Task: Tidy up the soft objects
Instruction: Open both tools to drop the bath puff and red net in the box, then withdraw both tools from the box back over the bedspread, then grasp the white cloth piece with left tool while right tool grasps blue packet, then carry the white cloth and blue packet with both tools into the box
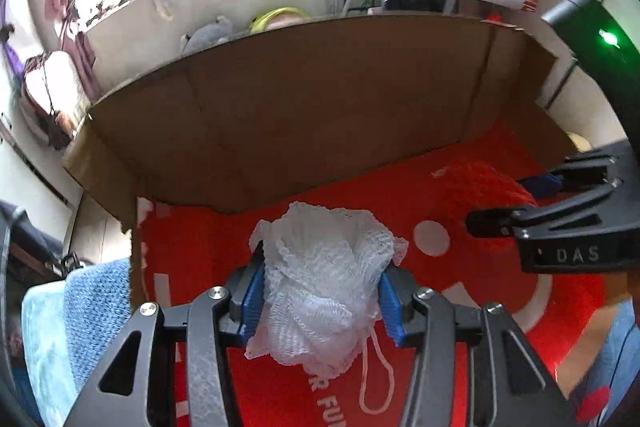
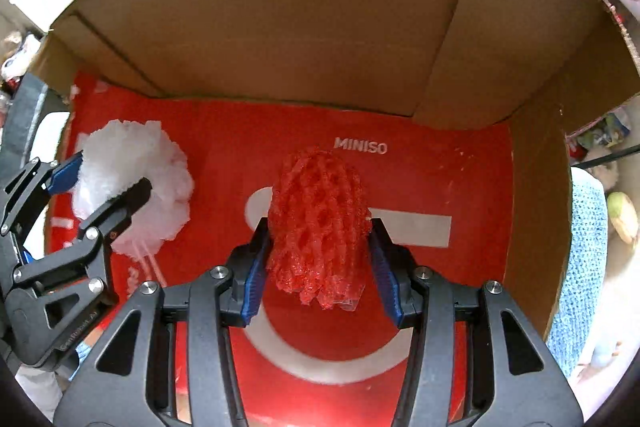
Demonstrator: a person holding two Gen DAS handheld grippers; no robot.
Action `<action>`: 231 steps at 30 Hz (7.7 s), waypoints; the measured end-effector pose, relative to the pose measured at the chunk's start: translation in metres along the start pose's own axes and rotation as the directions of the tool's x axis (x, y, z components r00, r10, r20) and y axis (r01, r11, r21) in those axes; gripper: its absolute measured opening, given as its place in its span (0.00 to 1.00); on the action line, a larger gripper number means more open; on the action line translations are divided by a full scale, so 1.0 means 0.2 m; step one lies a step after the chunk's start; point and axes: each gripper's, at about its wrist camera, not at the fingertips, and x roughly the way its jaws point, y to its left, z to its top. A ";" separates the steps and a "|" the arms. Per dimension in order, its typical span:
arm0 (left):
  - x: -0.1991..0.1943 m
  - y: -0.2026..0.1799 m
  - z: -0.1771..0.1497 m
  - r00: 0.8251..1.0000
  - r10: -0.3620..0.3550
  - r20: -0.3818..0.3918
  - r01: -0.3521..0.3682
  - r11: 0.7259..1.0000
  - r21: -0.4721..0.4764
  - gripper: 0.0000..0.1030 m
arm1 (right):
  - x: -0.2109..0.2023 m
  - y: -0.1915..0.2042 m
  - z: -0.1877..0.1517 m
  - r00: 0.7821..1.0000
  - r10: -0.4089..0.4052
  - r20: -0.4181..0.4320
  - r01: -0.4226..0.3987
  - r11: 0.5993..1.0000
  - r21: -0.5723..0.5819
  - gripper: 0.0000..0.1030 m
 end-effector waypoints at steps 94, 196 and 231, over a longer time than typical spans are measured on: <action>-1.30 -0.63 -1.73 0.822 0.073 0.565 -0.008 0.993 -0.116 1.00 | -0.77 0.22 -2.30 0.672 -0.086 0.735 0.113 0.993 0.013 1.00; -0.64 -0.74 -0.81 0.986 -0.167 -0.002 0.166 0.974 0.156 0.29 | -0.50 -0.26 -1.52 0.873 0.229 0.430 -0.164 0.969 -0.183 0.25; -0.01 -0.62 -0.29 0.949 -0.206 -0.239 0.261 0.938 0.227 0.30 | -0.22 -0.08 -0.77 0.962 0.077 0.261 0.004 0.954 -0.299 0.25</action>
